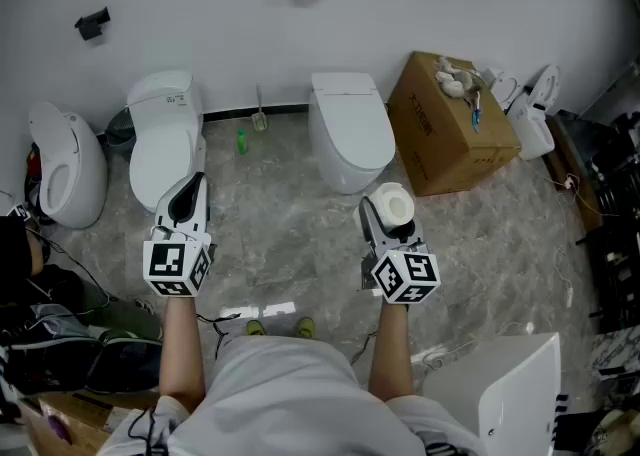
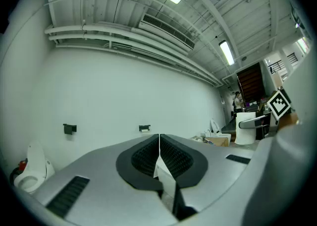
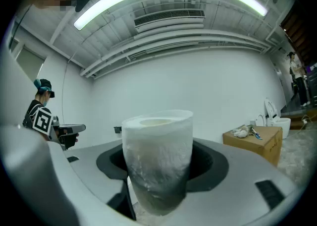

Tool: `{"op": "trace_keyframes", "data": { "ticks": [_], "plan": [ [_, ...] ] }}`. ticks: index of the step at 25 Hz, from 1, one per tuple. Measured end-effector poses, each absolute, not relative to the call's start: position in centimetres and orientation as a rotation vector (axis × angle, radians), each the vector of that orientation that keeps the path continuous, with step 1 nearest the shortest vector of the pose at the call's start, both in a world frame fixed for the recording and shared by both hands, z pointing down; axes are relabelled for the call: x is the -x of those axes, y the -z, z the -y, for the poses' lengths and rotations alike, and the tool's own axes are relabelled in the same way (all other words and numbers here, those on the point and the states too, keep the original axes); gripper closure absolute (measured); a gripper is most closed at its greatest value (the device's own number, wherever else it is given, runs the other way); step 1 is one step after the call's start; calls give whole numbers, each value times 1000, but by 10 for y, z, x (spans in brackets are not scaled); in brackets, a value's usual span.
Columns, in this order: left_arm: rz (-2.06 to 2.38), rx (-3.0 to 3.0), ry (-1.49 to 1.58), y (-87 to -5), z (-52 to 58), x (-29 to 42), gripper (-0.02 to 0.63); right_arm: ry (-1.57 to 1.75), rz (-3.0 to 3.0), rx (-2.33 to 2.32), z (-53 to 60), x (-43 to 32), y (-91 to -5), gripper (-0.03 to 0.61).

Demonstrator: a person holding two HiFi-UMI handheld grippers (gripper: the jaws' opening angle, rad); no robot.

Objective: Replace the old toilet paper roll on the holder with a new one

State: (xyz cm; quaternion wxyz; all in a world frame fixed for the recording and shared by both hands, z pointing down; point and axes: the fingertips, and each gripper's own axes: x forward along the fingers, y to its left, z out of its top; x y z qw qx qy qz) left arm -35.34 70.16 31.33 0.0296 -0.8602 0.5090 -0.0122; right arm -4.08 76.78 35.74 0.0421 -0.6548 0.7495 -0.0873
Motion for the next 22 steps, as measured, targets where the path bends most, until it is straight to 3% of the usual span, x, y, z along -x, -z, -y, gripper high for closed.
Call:
{"op": "trace_keyframes", "data": {
  "ticks": [22],
  "plan": [
    [-1606,2642,61,-315,-705,351,588,283,-2277,1944,-774,39,-350,282]
  ]
}}
